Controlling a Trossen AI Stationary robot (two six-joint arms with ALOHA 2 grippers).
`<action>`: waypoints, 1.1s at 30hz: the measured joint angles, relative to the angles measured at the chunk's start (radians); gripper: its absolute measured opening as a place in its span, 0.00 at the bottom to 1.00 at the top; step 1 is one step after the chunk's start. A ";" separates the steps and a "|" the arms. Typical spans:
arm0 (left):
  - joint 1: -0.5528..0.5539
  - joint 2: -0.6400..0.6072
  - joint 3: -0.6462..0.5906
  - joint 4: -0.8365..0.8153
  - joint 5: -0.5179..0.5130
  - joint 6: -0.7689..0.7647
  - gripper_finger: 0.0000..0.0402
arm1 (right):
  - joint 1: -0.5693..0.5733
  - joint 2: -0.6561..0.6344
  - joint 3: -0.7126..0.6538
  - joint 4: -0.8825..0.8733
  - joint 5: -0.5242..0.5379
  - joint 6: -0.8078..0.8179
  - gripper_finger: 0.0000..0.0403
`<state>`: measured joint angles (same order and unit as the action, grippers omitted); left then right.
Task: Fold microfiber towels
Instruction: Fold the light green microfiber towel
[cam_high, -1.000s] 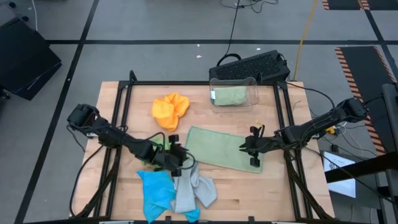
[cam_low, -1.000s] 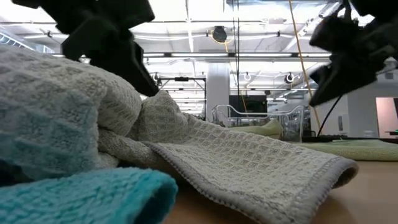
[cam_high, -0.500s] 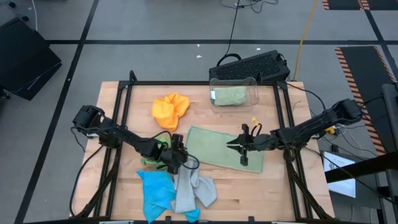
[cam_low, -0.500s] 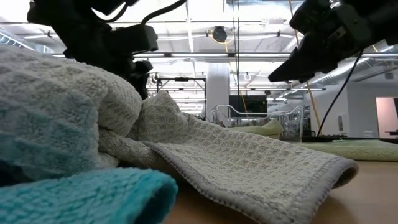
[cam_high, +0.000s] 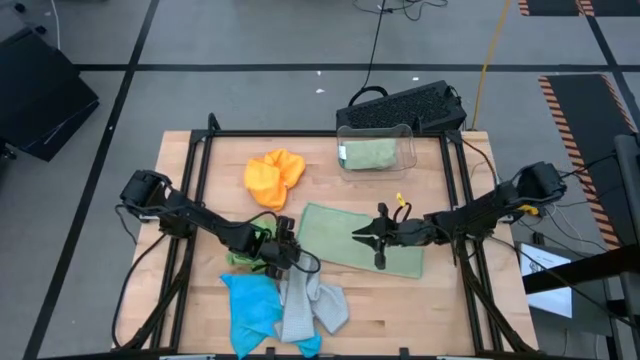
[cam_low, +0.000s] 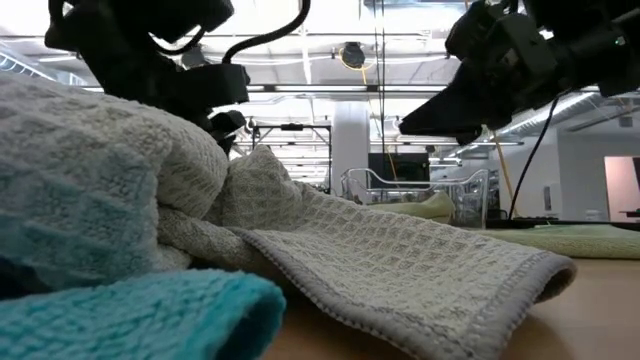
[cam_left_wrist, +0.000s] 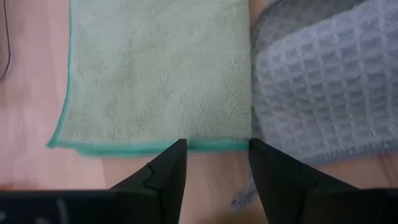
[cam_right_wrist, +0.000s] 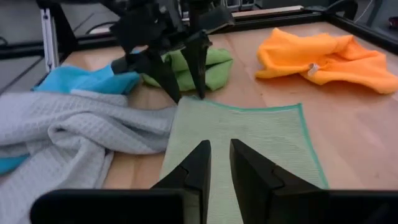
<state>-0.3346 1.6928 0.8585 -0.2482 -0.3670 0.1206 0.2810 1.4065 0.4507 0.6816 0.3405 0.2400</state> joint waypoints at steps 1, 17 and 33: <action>0.000 0.001 0.000 -0.001 0.000 0.007 0.43 | 0.000 0.016 0.001 0.020 0.000 0.013 0.14; 0.003 0.001 0.000 0.043 0.008 0.033 0.03 | 0.061 0.262 0.227 0.024 0.085 0.072 0.14; -0.023 -0.061 0.047 0.087 0.090 0.014 0.03 | 0.090 0.549 0.498 -0.008 0.174 0.043 0.44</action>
<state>-0.3579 1.6314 0.9058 -0.1614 -0.2769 0.1349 0.3713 1.9552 0.9487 0.6732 0.5146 0.2828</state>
